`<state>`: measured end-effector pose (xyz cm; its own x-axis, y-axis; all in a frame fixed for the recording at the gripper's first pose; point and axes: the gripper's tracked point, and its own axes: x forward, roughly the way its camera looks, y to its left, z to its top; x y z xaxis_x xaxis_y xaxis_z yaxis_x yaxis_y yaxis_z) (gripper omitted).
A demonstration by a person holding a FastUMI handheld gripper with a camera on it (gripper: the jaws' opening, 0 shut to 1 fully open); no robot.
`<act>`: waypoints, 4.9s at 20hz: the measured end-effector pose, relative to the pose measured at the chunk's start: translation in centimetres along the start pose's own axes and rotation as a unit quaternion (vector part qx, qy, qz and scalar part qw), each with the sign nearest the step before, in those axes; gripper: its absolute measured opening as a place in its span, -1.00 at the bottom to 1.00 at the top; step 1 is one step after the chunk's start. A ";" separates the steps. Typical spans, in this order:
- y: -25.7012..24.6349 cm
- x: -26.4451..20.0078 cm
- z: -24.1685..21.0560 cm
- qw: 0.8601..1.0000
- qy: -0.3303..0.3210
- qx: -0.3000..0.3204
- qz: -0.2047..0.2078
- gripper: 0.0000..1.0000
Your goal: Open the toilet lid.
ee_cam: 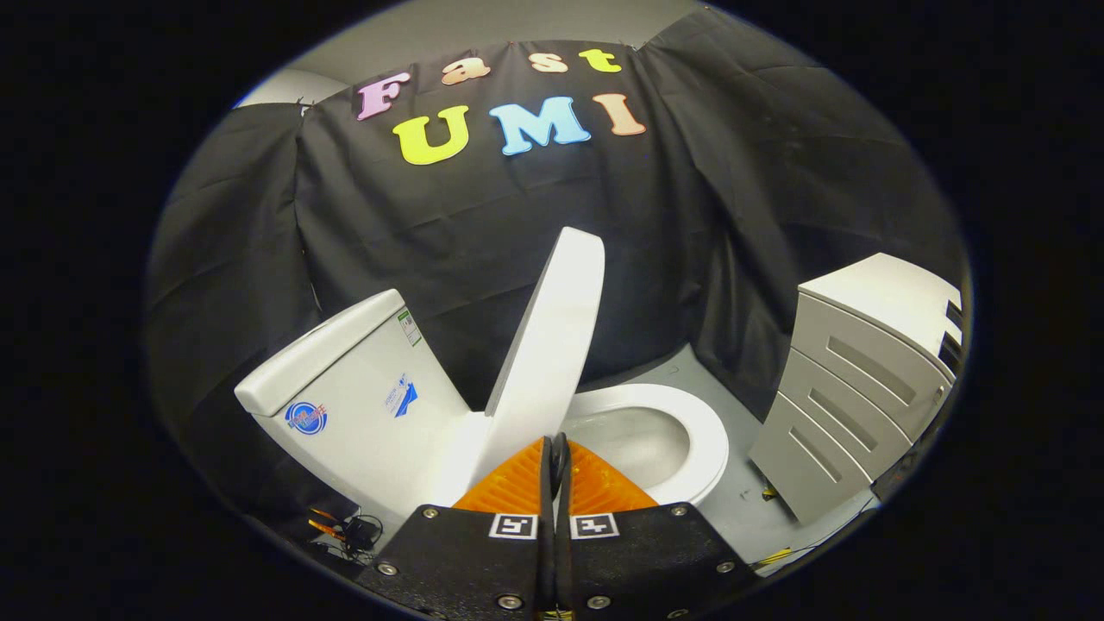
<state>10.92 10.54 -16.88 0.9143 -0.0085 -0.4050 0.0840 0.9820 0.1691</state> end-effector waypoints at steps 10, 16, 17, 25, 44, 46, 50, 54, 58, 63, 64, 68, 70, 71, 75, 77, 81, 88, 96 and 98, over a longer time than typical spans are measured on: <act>4.8 -0.9 1.7 0.999 -0.028 -0.039 0.000 -1.00; 7.3 -1.0 2.0 0.998 -0.036 -0.060 0.005 -1.00; 7.7 -1.0 2.0 0.997 -0.038 -0.065 0.006 -1.00; 10.8 -1.1 2.3 0.995 -0.047 -0.090 0.017 -1.00; 17.4 -1.3 1.9 0.988 -0.051 -0.137 0.055 -1.00; 18.1 -1.2 1.8 0.987 -0.051 -0.141 0.058 -1.00; 19.3 -1.2 1.5 0.984 -0.055 -0.159 0.064 -1.00; 20.2 -1.2 1.2 0.982 -0.054 -0.165 0.070 -1.00; 21.4 -1.2 1.3 0.980 -0.060 -0.172 0.083 -1.00; 22.1 -1.0 0.8 0.979 -0.056 -0.172 0.095 -1.00; 22.2 -1.0 0.9 0.979 -0.053 -0.168 0.099 -0.99; 22.2 -1.1 1.0 0.977 -0.058 -0.177 0.107 -0.99; 22.6 -1.0 0.6 0.974 -0.052 -0.180 0.127 -0.95; 23.2 -1.1 0.2 0.973 -0.043 -0.177 0.146 -0.90; 22.1 -1.9 2.4 0.973 -0.072 -0.172 0.135 0.10; 21.8 -2.6 2.9 0.974 -0.074 -0.161 0.138 0.62; 20.4 -4.8 5.5 0.975 -0.095 -0.143 0.144 0.90; 15.3 -6.8 9.0 0.974 -0.124 -0.139 0.133 0.89; 8.5 -8.7 11.3 0.976 -0.141 -0.128 0.106 0.89; 6.9 -9.4 11.6 0.976 -0.148 -0.122 0.100 0.90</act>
<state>7.55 15.21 -1.46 0.9801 0.1694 -0.1030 -0.1719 0.9850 -0.0157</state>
